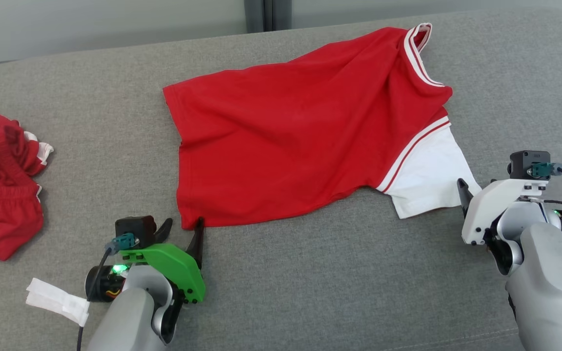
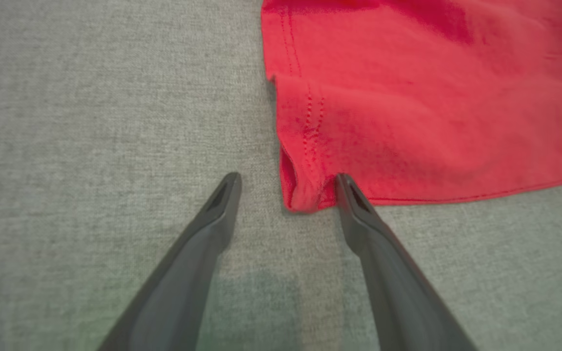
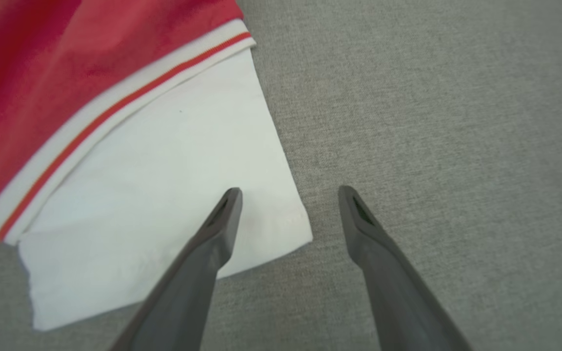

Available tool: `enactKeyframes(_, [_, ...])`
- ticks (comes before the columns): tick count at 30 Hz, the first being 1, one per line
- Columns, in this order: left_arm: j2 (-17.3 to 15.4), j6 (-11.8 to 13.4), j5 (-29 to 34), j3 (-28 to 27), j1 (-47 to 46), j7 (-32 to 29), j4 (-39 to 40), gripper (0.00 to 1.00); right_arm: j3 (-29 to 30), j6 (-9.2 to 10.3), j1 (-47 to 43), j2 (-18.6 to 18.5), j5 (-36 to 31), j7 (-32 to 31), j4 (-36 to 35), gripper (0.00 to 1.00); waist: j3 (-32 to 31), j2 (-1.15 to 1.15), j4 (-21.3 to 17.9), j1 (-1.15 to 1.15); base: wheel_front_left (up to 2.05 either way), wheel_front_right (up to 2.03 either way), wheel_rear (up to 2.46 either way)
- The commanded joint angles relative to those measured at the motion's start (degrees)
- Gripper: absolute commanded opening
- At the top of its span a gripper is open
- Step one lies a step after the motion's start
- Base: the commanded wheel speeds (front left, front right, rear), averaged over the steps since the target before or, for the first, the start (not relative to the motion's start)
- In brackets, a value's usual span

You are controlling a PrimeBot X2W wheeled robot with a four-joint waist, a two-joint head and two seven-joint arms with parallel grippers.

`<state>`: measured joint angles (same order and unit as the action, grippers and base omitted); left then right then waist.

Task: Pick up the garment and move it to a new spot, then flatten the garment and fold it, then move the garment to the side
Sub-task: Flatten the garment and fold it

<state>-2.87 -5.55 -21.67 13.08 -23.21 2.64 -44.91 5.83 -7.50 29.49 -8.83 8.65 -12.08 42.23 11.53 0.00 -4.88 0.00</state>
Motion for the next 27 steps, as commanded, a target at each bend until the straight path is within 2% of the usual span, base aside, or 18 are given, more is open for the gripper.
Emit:
enactKeyframes(1, [-0.1, 0.2, -0.7, 0.3, 0.0, -0.1, -1.6, 1.0, -0.2, 0.02, 1.1, 0.1, -0.3, 0.7, 0.9, 1.0, 0.8, 0.0, 0.3, 0.0, 0.0, 0.0, 0.0])
enactKeyframes(8, [-0.2, 0.3, -1.9, 2.0, -1.7, 2.2, -3.8, 1.0, -1.2, 0.02, 2.0, -0.1, 0.3, 0.0, 7.0, 1.0, 1.0, 0.0, 0.9, 0.0, 0.0, 0.0, 0.0])
enactKeyframes(11, [-0.1, -0.5, -2.0, 3.7, -2.4, 1.8, -4.7, 1.0, -2.0, 0.02, 2.0, 0.3, 1.1, -1.0, 9.1, 1.0, 1.1, 0.0, 1.0, 0.0, 0.0, 0.0, 0.0])
enactKeyframes(12, [-0.1, -0.6, -2.1, 4.3, -2.5, 1.5, -5.0, 0.73, -2.5, 0.02, 1.9, 0.4, 1.3, -1.6, 9.7, 1.0, 1.2, 0.0, 1.0, 0.0, 0.0, 0.0, 0.0])
enactKeyframes(13, [0.0, -0.9, -2.3, 5.0, -2.6, 1.4, -5.3, 0.26, -3.1, 0.01, 1.8, 0.6, 1.9, -2.3, 10.3, 1.0, 1.3, 0.0, 1.0, 0.0, 0.0, 0.0, 0.0])
enactKeyframes(14, [0.0, -1.1, -2.7, 5.4, -2.7, 1.0, -5.7, 0.0, -3.7, 0.01, 1.7, 0.7, 2.3, -2.8, 10.7, 0.76, 1.4, 0.0, 1.0, 0.0, 0.0, 0.0, 0.0])
enactKeyframes(15, [0.1, -1.2, -2.9, 5.9, -2.8, 0.5, -6.2, 0.0, -4.5, 0.0, 1.8, 0.8, 3.0, -3.4, 11.1, 0.3, 1.5, 0.0, 1.0, 0.0, 0.0, 0.0, 0.0])
enactKeyframes(16, [0.2, -1.3, -3.2, 6.2, -2.8, 0.5, -6.4, 0.0, -5.0, 0.0, 1.9, 0.8, 3.6, -3.7, 11.3, 0.05, 1.6, 0.0, 1.0, 0.0, 0.0, 0.0, 0.0])
enactKeyframes(17, [0.1, -1.3, -3.7, 6.4, -2.9, 0.6, -6.6, 0.0, -5.8, 0.0, 1.9, 0.7, 4.2, -3.9, 11.3, 0.0, 1.6, 0.0, 1.1, 0.0, 0.0, 0.0, 0.0])
enactKeyframes(22, [0.0, -1.6, -5.3, 6.9, -3.4, 2.7, -6.8, 0.0, -7.0, 0.02, 2.4, -0.9, 7.4, -0.9, 9.3, 0.0, 0.9, 0.0, 1.3, 0.0, 0.0, 0.0, 0.0])
enactKeyframes(27, [-0.1, -1.9, -8.7, 6.0, -3.5, 6.4, -3.5, 0.0, -6.6, 0.02, 2.2, -2.4, 11.4, 3.2, 3.8, 0.0, -1.3, 0.0, 1.7, 0.0, 0.0, 0.0, 0.0])
